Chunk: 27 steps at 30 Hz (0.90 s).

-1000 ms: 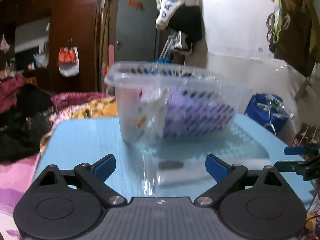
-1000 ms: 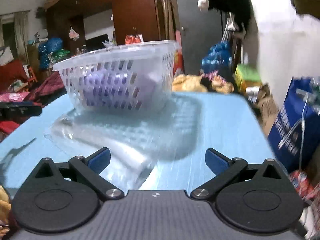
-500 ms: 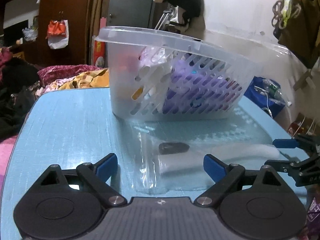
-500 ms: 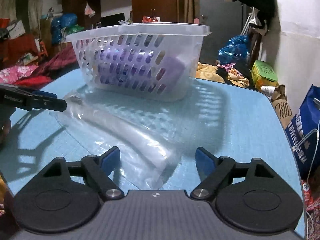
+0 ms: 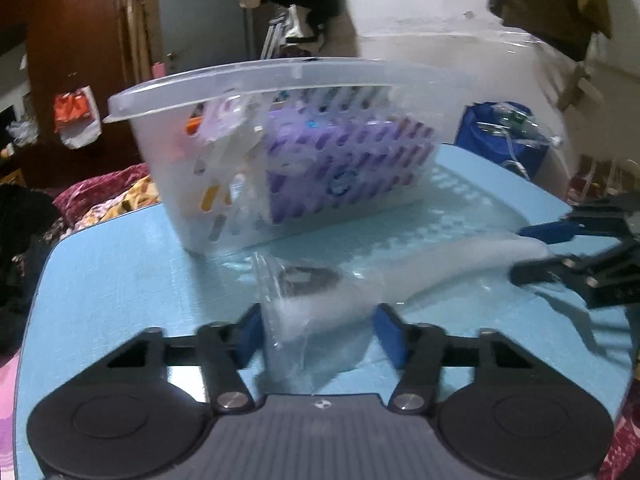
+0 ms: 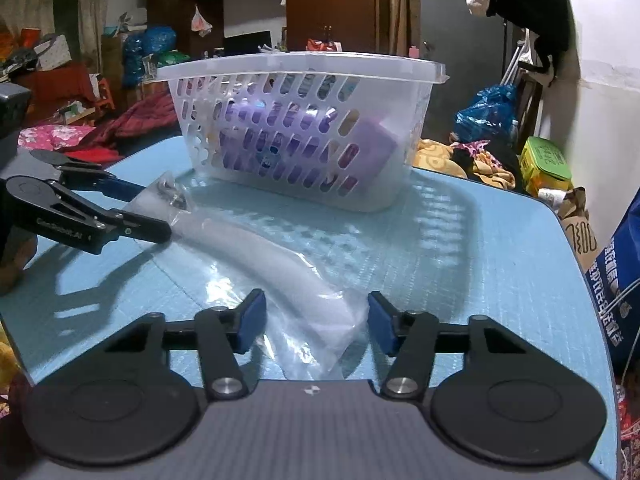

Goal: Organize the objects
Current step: 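Close both grippers on the clear plastic bag lying on the table, then lift the plastic bag with both grippers over the basket and release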

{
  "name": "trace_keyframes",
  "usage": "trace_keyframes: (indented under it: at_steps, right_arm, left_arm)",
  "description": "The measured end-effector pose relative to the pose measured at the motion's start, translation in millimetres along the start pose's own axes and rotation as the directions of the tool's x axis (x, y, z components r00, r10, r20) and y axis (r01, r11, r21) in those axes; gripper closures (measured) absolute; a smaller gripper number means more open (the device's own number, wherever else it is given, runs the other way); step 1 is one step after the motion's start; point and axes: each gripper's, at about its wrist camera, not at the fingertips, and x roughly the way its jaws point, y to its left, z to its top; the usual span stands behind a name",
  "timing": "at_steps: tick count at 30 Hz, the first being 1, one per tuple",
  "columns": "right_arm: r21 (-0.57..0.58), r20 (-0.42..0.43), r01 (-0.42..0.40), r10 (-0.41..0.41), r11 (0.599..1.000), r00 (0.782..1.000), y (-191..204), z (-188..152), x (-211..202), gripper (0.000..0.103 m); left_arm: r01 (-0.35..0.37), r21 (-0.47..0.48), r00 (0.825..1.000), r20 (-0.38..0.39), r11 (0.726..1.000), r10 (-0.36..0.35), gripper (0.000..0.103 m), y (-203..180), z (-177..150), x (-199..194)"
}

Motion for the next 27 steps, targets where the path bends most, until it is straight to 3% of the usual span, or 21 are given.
trace_keyframes:
  at_steps: [2,4,5,9,16,27]
  right_arm:
    - [-0.011,0.005,0.005,-0.005,1.000,1.000,2,0,-1,0.061]
    - [-0.032,0.008,0.019,-0.018,0.999,1.000,5,0,-3,0.069]
    - [-0.036,0.013,0.019,-0.019,0.999,1.000,5,1,-4,0.072]
    - [-0.044,0.045,0.001,0.001,0.999,0.999,6,-1,-10,0.078]
    - [-0.080,0.121,0.024,-0.014,0.997,0.993,11,-4,-24,0.081]
    - [-0.106,0.179,0.030,-0.010,0.994,0.984,16,0,-35,0.081]
  left_arm:
    - [-0.008,0.023,1.000,0.012,1.000,0.008,0.064,-7,-3,-4]
    - [-0.020,0.032,1.000,0.025,0.999,0.019,0.081,-11,-4,-7]
    - [-0.005,0.009,0.999,0.035,1.000,0.005,0.084,-9,-5,-10]
    - [0.000,-0.030,0.995,0.097,1.000,0.003,0.086,-10,-10,-22]
    - [0.007,-0.013,0.980,0.200,1.000,-0.004,0.086,-21,-24,-51]
    - [0.033,-0.043,0.965,0.263,0.999,-0.020,0.086,-13,-25,-63]
